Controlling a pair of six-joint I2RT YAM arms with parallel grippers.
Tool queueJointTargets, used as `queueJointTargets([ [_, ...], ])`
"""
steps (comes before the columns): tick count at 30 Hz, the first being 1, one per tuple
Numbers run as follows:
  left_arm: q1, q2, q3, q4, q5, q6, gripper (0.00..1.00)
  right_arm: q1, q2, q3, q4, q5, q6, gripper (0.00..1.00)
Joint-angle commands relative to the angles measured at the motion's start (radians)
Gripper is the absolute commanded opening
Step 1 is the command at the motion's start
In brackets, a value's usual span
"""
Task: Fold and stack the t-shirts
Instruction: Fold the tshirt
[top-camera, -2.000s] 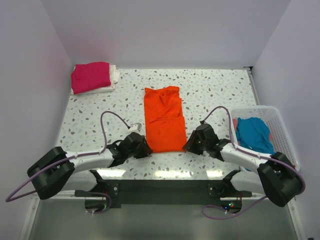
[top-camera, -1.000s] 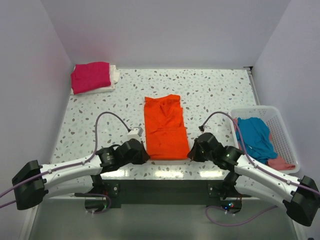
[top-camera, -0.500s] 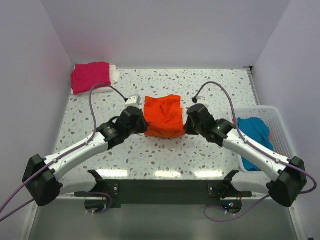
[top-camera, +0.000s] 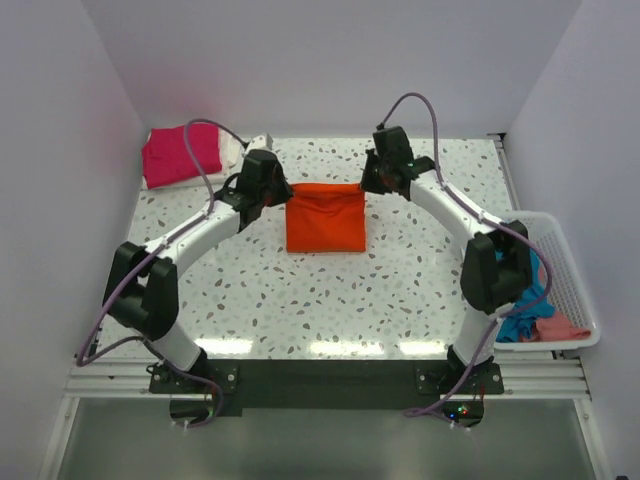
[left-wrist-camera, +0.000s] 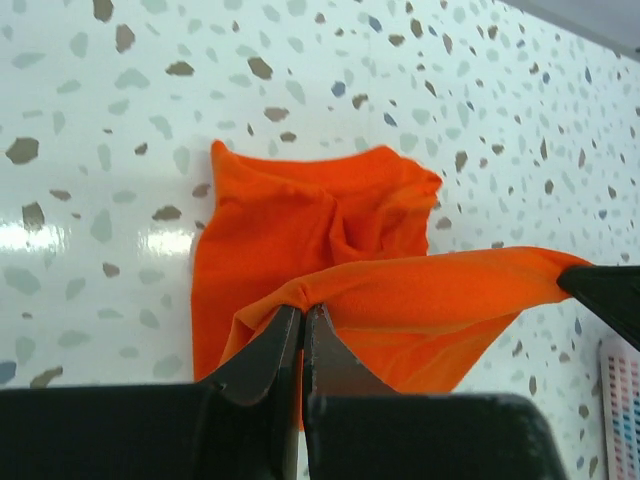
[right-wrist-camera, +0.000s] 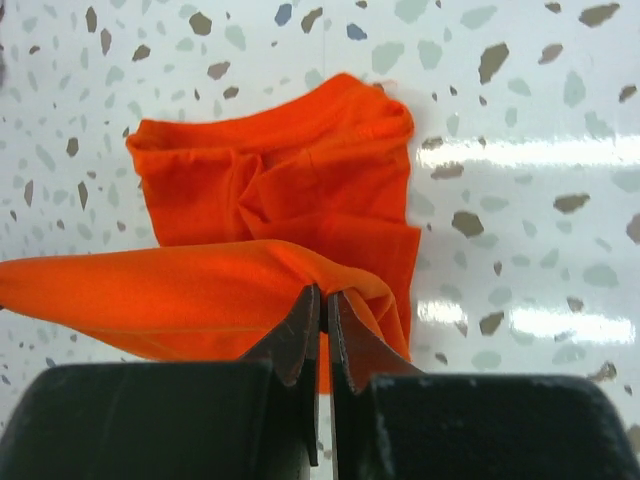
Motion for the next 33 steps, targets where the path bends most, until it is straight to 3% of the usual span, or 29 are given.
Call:
queueJointTargets([
  [1, 0.068, 0.095, 0.086, 0.135, 0.034, 0.011, 0.0, -0.035, 0.135, 0.177, 0.038, -0.065, -0.049, 0.0],
  [5, 0.126, 0.258, 0.233, 0.162, 0.087, 0.037, 0.0, -0.073, 0.311, 0.33, 0.021, -0.108, -0.042, 0.0],
  [6, 0.14, 0.328, 0.255, 0.215, 0.127, 0.049, 0.15, -0.085, 0.345, 0.353, 0.021, -0.114, -0.037, 0.04],
  [7, 0.155, 0.362, 0.278, 0.234, 0.156, 0.058, 0.23, -0.093, 0.394, 0.395, 0.021, -0.119, -0.034, 0.12],
  [8, 0.181, 0.397, 0.33, 0.231, 0.181, 0.057, 0.32, -0.105, 0.425, 0.422, 0.01, -0.12, -0.034, 0.28],
  [9, 0.195, 0.449, 0.351, 0.242, 0.224, 0.064, 0.5, -0.11, 0.448, 0.451, -0.006, -0.117, -0.034, 0.39],
  [11, 0.224, 0.496, 0.428, 0.215, 0.265, 0.083, 0.65, -0.122, 0.494, 0.529, -0.061, -0.111, -0.049, 0.5],
  [12, 0.229, 0.501, 0.448, 0.196, 0.279, 0.106, 0.67, -0.122, 0.493, 0.537, -0.071, -0.1, -0.056, 0.58],
  [15, 0.241, 0.456, 0.439, 0.144, 0.249, 0.129, 0.73, -0.122, 0.427, 0.48, -0.059, -0.059, -0.06, 0.69],
  [25, 0.237, 0.378, 0.241, 0.132, 0.31, 0.153, 0.74, -0.09, 0.232, 0.099, 0.065, -0.062, -0.056, 0.7],
  [33, 0.217, 0.454, 0.235, 0.124, 0.305, 0.186, 0.72, -0.036, 0.261, 0.048, 0.087, -0.06, -0.053, 0.56],
])
